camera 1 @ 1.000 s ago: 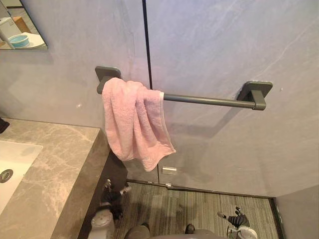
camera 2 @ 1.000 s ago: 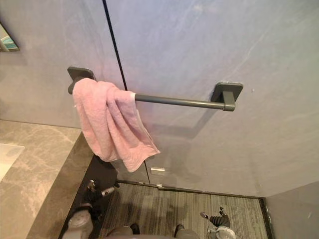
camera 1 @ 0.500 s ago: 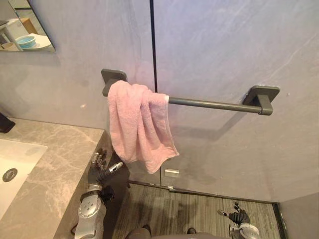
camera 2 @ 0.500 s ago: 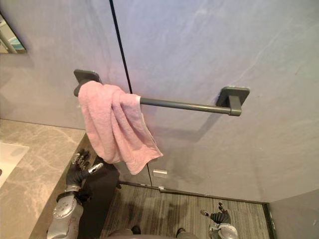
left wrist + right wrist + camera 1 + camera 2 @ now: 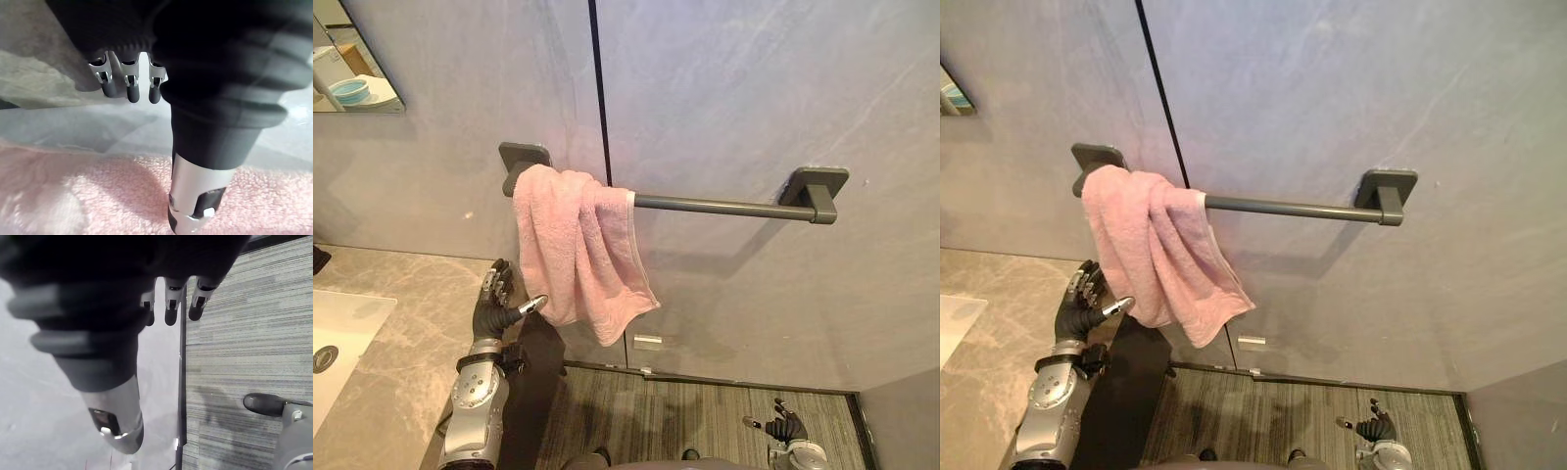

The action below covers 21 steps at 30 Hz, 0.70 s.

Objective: Organize washtable

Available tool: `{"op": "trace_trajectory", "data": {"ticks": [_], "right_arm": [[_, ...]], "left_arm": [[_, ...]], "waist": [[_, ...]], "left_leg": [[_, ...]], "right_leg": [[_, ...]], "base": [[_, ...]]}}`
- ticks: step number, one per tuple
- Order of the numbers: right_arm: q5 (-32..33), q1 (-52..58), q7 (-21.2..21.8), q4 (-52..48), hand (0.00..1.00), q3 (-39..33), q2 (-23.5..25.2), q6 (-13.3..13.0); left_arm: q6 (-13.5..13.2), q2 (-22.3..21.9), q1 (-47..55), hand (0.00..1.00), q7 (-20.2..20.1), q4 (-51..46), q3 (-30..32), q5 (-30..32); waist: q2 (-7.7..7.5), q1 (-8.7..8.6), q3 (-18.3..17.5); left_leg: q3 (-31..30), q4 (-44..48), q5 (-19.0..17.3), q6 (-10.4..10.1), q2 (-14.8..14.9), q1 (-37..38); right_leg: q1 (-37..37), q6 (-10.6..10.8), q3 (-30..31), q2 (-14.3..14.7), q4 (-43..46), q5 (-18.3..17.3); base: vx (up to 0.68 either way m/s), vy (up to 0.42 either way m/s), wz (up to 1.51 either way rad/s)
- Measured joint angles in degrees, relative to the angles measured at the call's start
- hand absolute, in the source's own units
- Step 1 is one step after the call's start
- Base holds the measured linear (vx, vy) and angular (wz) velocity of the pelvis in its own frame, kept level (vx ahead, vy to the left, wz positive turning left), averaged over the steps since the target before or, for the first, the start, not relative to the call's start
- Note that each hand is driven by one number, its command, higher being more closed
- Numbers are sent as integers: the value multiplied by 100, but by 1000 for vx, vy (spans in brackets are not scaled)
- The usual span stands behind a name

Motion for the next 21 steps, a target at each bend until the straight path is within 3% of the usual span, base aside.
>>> {"op": "trace_trajectory", "data": {"ticks": [13, 14, 21], "right_arm": [[-43, -31, 58, 1, 0, 98, -108, 15], [-43, -40, 61, 1, 0, 104, -111, 16], [-43, -77, 107, 0, 0, 271, -151, 25]], "left_arm": [[2, 427, -111, 0, -124, 32, -356, 181], [2, 449, -111, 100, -123, 33, -375, 201], [10, 588, -388, 100, -196, 213, -810, 356]], "waist": [[37, 12, -59], [37, 14, -59], [-32, -24, -118]], "left_leg": [[24, -44, 2, 0, -11, 7], [29, -57, 9, 10, -15, 8], [79, -154, 87, 30, -30, 28]], "right_leg": [[22, 5, 40, 5, -131, 82], [22, 0, 48, 6, -147, 96], [5, 7, 104, 4, -218, 183]], "base": [[-2, 0, 0], [-28, -4, -3], [-38, -7, -4]]}}
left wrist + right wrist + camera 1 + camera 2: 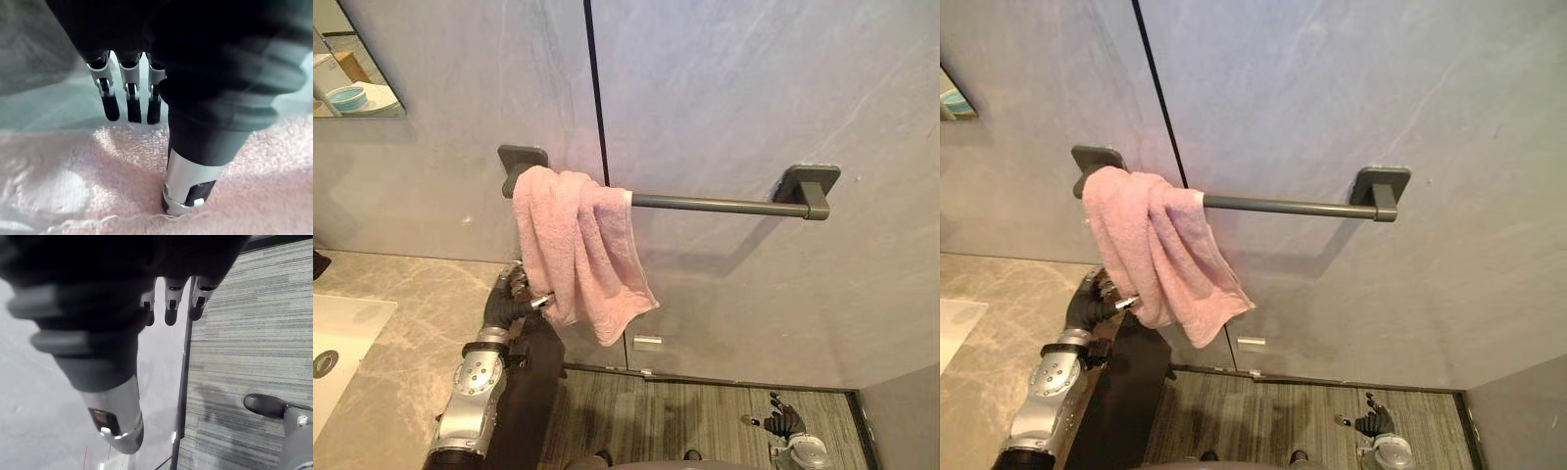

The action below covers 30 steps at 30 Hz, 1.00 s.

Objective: Organize washtable

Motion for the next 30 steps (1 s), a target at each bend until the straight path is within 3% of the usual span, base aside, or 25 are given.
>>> {"op": "trace_trajectory", "data": {"ticks": [3, 11, 15, 19, 25, 30], "right_arm": [[0, -3, 0, -1, 0, 1, -8, 0], [1, 6, 4, -70, 0, 15, -51, 9], [11, 66, 16, -1020, 0, 102, -62, 2], [253, 173, 182, -2499, 0, 483, -200, -188], [528, 239, 531, -3714, 0, 1003, -362, -362], [958, 152, 795, -4605, 0, 1429, -767, -441]], "left_arm": [[0, 0, -87, 100, -68, 49, -6, 42], [0, 0, -176, 100, -68, 49, -8, 76], [-1, 6, -248, 100, -68, 41, -5, 74], [-3, 13, -247, 100, -69, 31, -4, 73], [-9, 14, -234, 100, -72, -213, -11, 71], [-11, 9, -231, 100, -75, -397, -30, 62]], "waist": [[-28, -117, -18], [-25, -147, -19], [-25, -168, -19], [-26, -234, -19], [-33, -177, -19], [-45, -144, -13]], "left_leg": [[27, -49, 18, 1, -1, 29], [149, -179, 27, 7, -13, 124], [142, -190, 27, 7, -16, 125], [140, -190, 27, 7, -13, 127], [222, -186, 24, 5, 12, 165], [266, -180, 23, 5, 22, 180]], "right_leg": [[-9, 4, 26, 2, -1, 9], [-6, 24, 152, 9, -95, 49], [-8, 24, 162, 12, -107, 49], [-8, 24, 166, 14, -104, 49], [-20, 25, 273, 29, -75, 48], [-25, 26, 330, 41, -5, 46]], "base": [[-34, -11, -5], [-6, -4, -9], [0, 0, 0], [0, 0, 0], [-33, -19, -8], [-27, -19, -5]]}}
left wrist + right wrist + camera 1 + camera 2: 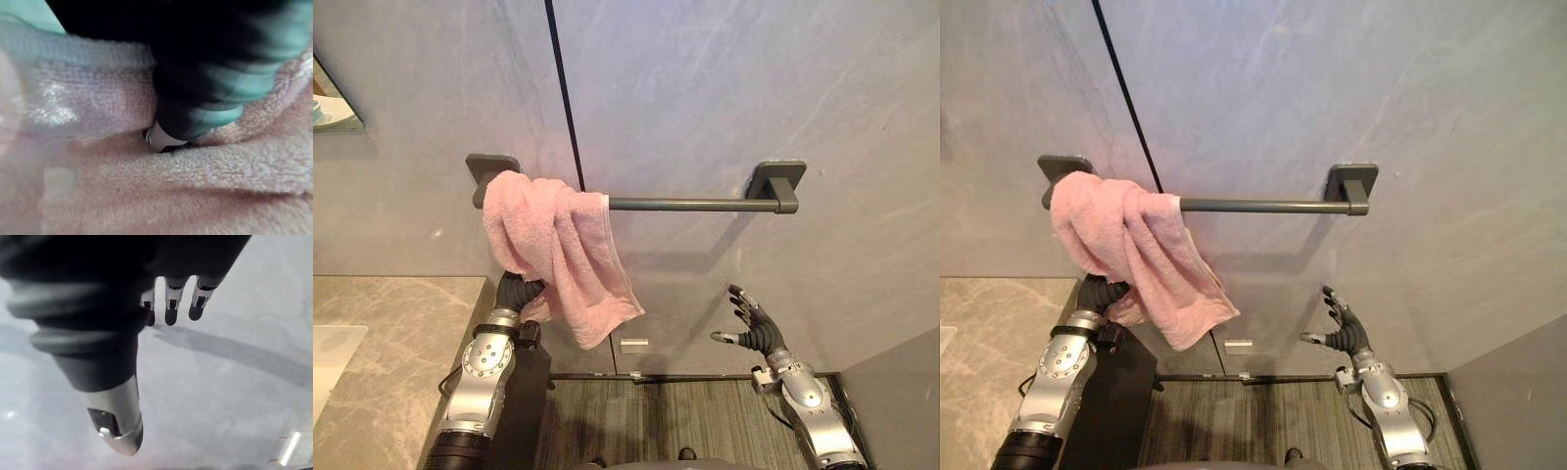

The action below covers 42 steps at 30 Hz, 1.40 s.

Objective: Organize washtable

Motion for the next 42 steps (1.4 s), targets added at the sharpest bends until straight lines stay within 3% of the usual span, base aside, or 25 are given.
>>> {"op": "trace_trajectory", "data": {"ticks": [6, 14, 18, 31, 42], "right_arm": [[472, -529, 239, -544, 0, 593, -661, -63], [857, -1406, 221, -578, 0, 990, -701, -227], [854, -1507, 196, -577, 0, 1071, -589, -236], [927, -2103, 85, -196, 0, 1541, -193, -222], [982, -2405, 95, 170, 0, 1827, 170, -207]], "left_arm": [[-11, 0, 12, 100, -12, -270, -64, -49], [-11, -62, 7, 100, -75, -326, -222, -161], [-12, -159, 5, 100, -106, -343, -224, -161], [-15, -279, 11, 100, -105, -15, -441, -160], [-16, -279, 9, 100, -101, 6, -453, -159]], "waist": [[-26, 31, 5], [-25, 115, 5], [-25, 196, 5], [-41, 196, 10], [-151, 212, 50]], "left_leg": [[5, 20, -1, 1, 1, 8], [5, 19, -1, 1, 3, 5], [-28, 17, 0, 1, 1, -3], [-72, 23, 6, 6, 1, -24], [-176, 23, 50, 10, 1, -82]], "right_leg": [[-1, 1, 13, -1, 35, 0], [-4, 1, 13, 4, 37, 0], [3, 1, -13, -1, 36, 0], [8, 0, -39, -3, 32, -1], [4, -1, -130, -4, 32, 0]], "base": [[-40, -17, -1], [-4, -3, 0], [-13, -9, 3], [-7, -4, 0], [-14, -10, 4]]}}
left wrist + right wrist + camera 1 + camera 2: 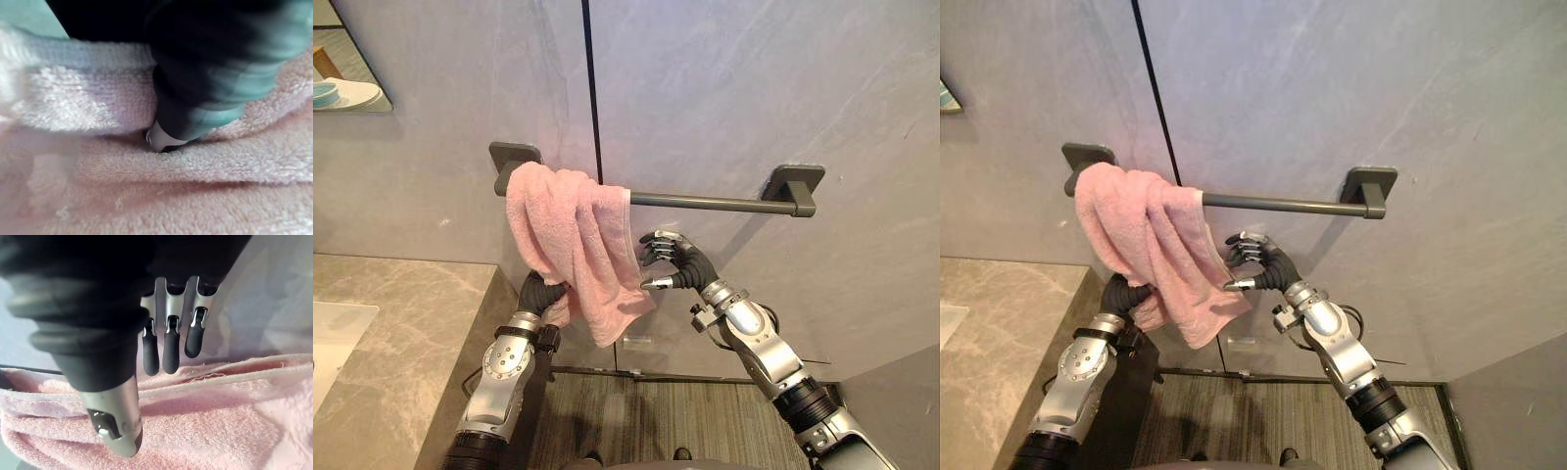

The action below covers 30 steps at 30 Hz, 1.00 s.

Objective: Organize washtable

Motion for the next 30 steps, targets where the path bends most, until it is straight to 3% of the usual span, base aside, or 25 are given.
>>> {"op": "trace_trajectory", "data": {"ticks": [14, 15, 30], "right_arm": [[89, -202, 3, 228, 0, 139, 234, 9], [89, -203, 3, 228, 100, 139, 237, 9], [88, -347, 15, 391, 100, 166, 377, 16]], "left_arm": [[0, -2, -26, 100, -3, 1, -15, -1], [0, -2, -26, 100, -3, 1, -15, -1], [0, -3, -26, 100, -7, 1, -16, 0]], "waist": [[-30, 119, -4], [-32, 123, -4], [-46, 131, -6]], "left_leg": [[-30, 0, 10, -2, 1, -23], [-31, 0, 10, -2, 1, -23], [-36, 10, 12, -1, 3, -30]], "right_leg": [[-1, -1, -28, 0, -4, 1], [-1, -1, -29, 0, -4, 0], [0, -2, -33, 0, -4, 2]], "base": [[-4, -3, 1], [0, 0, 0], [0, 0, 0]]}}
